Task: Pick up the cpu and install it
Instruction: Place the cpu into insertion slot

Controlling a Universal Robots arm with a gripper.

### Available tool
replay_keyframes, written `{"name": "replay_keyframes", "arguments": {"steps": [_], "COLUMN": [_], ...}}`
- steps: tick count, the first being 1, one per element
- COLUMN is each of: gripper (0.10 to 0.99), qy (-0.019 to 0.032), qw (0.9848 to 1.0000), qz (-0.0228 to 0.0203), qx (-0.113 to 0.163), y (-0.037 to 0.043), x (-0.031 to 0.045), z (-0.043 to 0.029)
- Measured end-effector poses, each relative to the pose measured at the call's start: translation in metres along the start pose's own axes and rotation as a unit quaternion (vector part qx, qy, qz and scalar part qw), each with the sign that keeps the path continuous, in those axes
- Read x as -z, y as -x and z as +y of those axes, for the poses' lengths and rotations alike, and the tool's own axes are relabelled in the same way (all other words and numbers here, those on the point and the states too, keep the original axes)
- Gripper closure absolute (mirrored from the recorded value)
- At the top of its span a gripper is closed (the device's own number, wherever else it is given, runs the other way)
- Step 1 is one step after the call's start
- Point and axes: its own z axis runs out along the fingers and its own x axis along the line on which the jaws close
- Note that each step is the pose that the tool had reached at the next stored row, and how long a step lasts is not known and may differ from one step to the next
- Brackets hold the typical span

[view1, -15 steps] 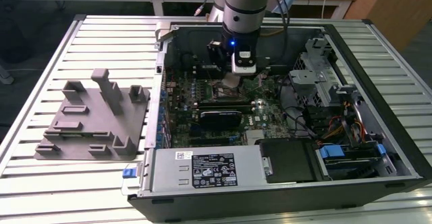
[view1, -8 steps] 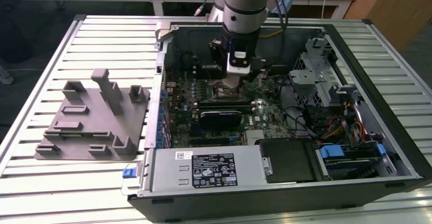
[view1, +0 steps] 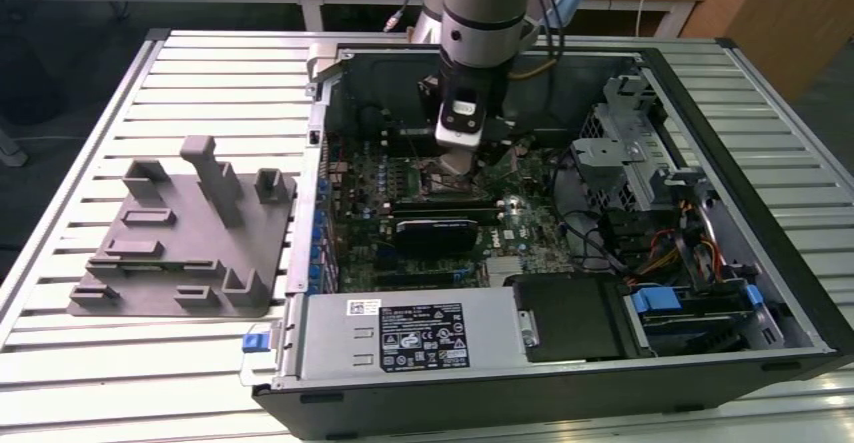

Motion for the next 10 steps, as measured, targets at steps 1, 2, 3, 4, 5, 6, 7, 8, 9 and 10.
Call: {"name": "replay_keyframes", "arguments": {"steps": [1,2,3,4,5,6,7,8,9,10], "gripper": [0.545,0.545,0.545,0.545,0.545,0.545,0.545,0.545,0.545,0.545], "qy": [0.0003,0.0006,0.0010,0.0013,0.0016,0.0019,0.0022,0.0025,0.0028,0.0031], "qw": [1.0000,0.9998,0.9996,0.9993,0.9990,0.9985,0.9980,0.9974,0.9966,0.9959], "qz": [-0.0006,-0.0012,-0.0019,-0.0025,-0.0031,-0.0038,-0.0043,-0.0050,-0.0056,-0.0062], "qx": [-0.009,-0.018,-0.027,-0.036,-0.045,-0.054,-0.063,-0.072,-0.082,-0.090], "y": [0.0000,0.0000,0.0000,0.0000,0.0000,0.0000,0.0000,0.0001,0.0001,0.0001], "x": [-0.0002,-0.0003,-0.0005,-0.0007,-0.0008,-0.0010,-0.0011,-0.0013,-0.0015,-0.0016], "z": [0.0000,0.0000,0.0000,0.0000,0.0000,-0.0001,-0.0001,-0.0001,-0.0001,-0.0001]}}
